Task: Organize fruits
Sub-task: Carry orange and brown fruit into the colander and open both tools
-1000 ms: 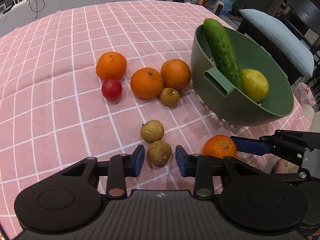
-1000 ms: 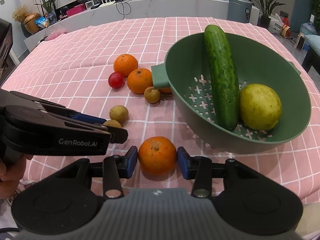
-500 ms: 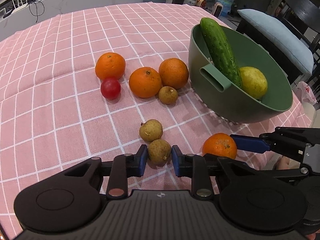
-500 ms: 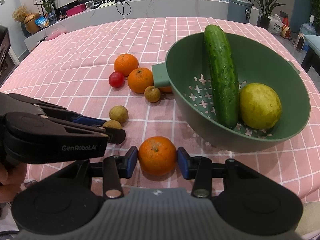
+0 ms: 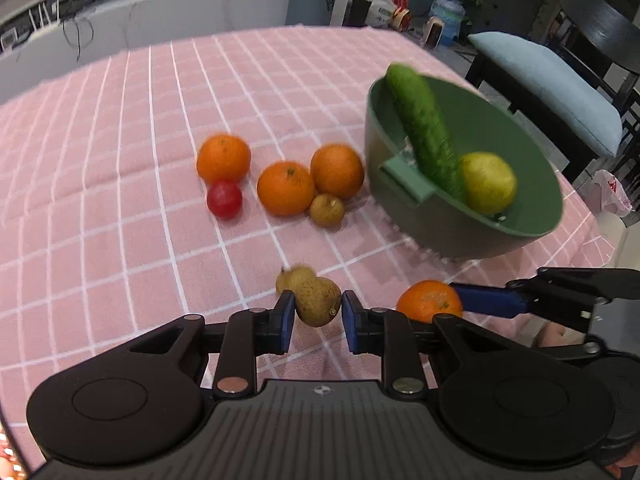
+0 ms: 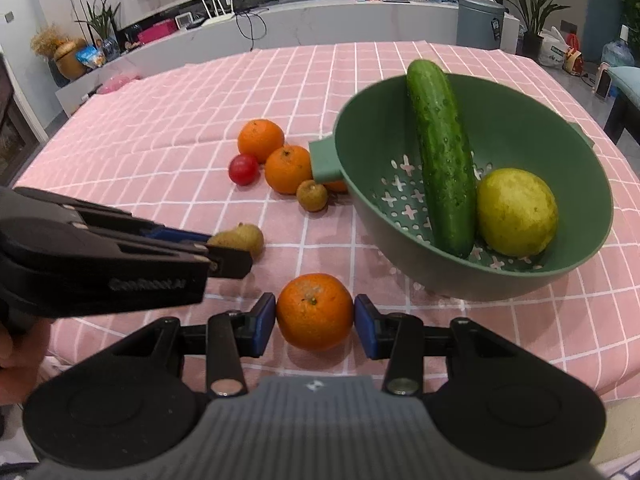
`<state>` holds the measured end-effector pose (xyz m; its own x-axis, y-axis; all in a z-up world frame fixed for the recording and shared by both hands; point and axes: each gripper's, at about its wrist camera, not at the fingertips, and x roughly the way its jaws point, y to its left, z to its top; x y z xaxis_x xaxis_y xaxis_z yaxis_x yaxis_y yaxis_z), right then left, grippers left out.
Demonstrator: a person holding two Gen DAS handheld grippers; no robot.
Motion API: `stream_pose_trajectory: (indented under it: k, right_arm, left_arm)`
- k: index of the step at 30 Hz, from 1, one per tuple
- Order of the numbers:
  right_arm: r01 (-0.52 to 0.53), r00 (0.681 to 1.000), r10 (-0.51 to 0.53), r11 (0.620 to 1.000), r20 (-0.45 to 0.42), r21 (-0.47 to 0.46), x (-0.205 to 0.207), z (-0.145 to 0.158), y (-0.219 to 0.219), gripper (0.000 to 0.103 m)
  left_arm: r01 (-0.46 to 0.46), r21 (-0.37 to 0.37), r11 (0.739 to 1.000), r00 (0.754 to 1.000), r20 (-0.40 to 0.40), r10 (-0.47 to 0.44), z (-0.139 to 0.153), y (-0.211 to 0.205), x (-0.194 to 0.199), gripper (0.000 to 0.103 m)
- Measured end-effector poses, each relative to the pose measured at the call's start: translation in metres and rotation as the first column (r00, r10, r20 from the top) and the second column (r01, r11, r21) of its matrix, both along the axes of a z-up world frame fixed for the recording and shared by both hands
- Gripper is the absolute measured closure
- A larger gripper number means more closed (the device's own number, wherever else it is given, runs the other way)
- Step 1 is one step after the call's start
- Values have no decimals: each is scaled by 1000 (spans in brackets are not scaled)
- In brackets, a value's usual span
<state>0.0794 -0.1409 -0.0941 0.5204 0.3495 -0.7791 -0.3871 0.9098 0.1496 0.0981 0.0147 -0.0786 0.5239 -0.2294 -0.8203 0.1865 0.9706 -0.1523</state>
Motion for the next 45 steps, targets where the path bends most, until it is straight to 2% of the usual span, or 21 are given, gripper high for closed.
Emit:
stream_pose_trajectory:
  k: [6, 12, 18, 21, 27, 31, 39, 45]
  right_arm:
    - [-7, 1000, 7, 999, 5, 51, -8, 20, -8, 64]
    - [-20, 993, 13, 998, 116, 62, -18, 58, -25, 64]
    - [60, 980, -61, 998, 189, 9, -3, 76, -52, 64]
    - [109, 978, -106, 994, 182, -9, 10, 76, -65, 64]
    - [136, 981, -129, 990, 145, -45, 32, 66, -79, 64]
    - [155, 984, -151, 987, 97, -31, 38, 58, -88, 64]
    - [156, 988, -155, 988, 17, -23, 53, 43, -89, 64]
    - [124, 992, -125, 991, -13, -48, 56, 35, -83, 64]
  left_arm:
    - [-3, 17, 1000, 998, 57, 2, 32, -8, -10, 75]
    - [30, 27, 999, 990, 135, -34, 66, -24, -9, 75]
    - [80, 26, 996, 982, 171, -84, 83, -48, 9, 75]
    - [108, 34, 994, 979, 169, -112, 83, -62, 18, 75]
    - [173, 48, 984, 976, 124, -178, 72, -85, 41, 75]
    - [210, 91, 973, 972, 91, -218, 61, -97, 49, 75]
    - [236, 151, 960, 970, 16, -241, 41, -105, 65, 75]
    - [268, 220, 938, 962, -18, -271, 29, -109, 68, 75]
